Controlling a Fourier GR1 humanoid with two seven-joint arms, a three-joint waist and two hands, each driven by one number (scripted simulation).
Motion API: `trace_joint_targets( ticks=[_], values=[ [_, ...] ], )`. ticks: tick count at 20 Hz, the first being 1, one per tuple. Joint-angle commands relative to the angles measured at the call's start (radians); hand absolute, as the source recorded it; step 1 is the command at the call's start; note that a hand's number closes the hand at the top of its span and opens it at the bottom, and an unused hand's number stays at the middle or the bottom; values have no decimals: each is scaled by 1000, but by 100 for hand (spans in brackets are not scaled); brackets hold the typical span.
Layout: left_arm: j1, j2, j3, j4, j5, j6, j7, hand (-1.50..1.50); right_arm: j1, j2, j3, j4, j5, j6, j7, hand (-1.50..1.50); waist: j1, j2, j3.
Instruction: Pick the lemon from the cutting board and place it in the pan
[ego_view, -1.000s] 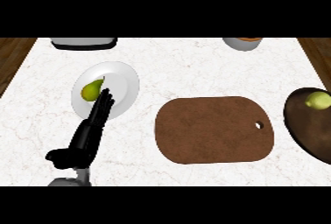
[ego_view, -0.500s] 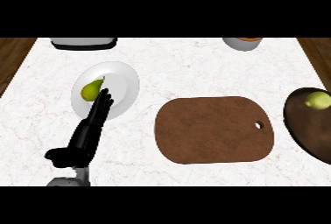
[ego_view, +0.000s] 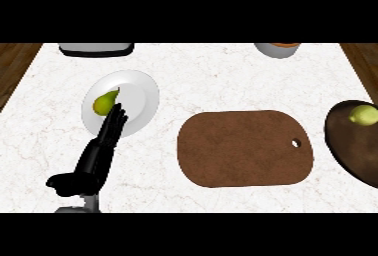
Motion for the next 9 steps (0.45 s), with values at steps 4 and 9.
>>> trace_joint_targets(
  ticks=[4,9],
  values=[
    [-50,-12,36,54,5,-8,-8,0,97,46,26,-176,-35,-23,57,-150,-3,0,-1],
    [-35,-30,14,43,-17,5,0,0,24,43,53,-86,41,-167,-7,-150,1,1,0]
  ],
)
